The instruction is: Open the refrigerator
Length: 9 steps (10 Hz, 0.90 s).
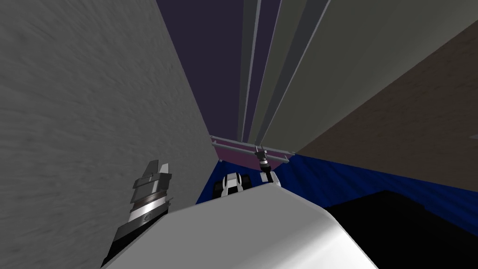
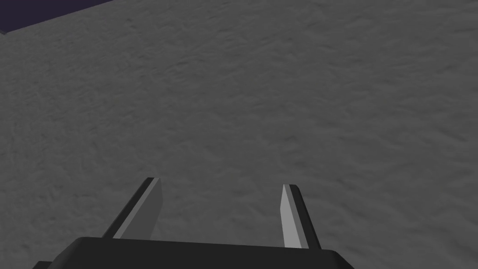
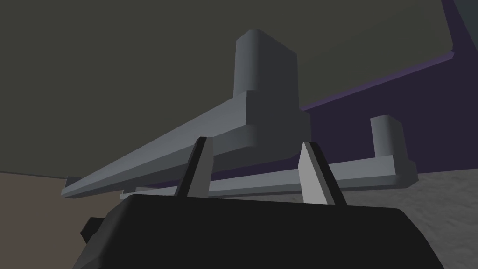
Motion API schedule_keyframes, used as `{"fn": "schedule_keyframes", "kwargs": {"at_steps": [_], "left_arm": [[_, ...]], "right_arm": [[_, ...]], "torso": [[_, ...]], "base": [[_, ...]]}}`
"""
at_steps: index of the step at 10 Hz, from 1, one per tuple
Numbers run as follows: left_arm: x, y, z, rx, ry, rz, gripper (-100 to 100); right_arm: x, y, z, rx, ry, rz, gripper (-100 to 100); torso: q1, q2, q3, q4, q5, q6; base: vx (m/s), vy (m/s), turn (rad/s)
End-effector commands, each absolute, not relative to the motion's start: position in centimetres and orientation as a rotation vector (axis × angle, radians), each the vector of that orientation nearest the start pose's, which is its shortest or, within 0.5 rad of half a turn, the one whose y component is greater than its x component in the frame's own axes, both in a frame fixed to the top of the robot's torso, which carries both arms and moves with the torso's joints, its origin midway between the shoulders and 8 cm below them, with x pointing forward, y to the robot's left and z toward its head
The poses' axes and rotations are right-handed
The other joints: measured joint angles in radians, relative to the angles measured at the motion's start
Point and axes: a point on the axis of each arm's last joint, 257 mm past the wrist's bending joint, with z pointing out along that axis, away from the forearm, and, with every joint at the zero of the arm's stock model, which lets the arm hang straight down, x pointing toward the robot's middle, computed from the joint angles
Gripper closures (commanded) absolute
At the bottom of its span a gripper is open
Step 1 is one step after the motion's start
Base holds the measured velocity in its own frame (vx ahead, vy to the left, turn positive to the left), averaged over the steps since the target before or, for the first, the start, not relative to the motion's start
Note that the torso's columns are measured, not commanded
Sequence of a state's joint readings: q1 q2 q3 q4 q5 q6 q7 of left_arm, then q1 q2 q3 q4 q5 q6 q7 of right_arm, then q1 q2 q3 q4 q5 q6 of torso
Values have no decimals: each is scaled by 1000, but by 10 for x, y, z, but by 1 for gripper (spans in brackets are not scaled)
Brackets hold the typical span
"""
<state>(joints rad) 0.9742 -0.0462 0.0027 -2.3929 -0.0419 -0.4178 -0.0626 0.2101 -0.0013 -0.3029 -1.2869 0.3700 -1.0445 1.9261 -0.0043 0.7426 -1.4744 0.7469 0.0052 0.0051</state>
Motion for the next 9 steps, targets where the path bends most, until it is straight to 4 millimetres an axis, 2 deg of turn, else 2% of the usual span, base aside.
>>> {"fn": "schedule_keyframes", "kwargs": {"at_steps": [1,4,5,6,7,9], "left_arm": [[278,330,-80,-929,892,-928,0],[278,330,-80,-929,892,-928,0],[278,329,-80,-929,892,-928,0],[278,330,-80,-929,892,-928,0],[278,329,-80,-929,892,-928,0],[278,329,-80,-929,892,-928,0]], "right_arm": [[419,-291,-214,-464,986,-678,100],[433,-278,-211,-472,971,-662,100],[443,-265,-211,-484,964,-647,100],[437,-266,-218,-484,986,-643,100],[442,-253,-215,-512,969,-586,100],[445,-248,-212,-524,959,-560,100]], "torso": [[0,1,0,-1,-1,0],[-2,3,2,-1,-2,2],[-1,3,2,-1,-2,2],[1,3,2,-1,-2,1],[3,1,1,-3,-2,-1],[1,1,2,-7,-6,-5]], "base": [[-51,-39,-162],[-52,-36,-55],[-43,-24,-127],[-18,-6,-7],[-123,-107,75],[-182,-114,76]]}}
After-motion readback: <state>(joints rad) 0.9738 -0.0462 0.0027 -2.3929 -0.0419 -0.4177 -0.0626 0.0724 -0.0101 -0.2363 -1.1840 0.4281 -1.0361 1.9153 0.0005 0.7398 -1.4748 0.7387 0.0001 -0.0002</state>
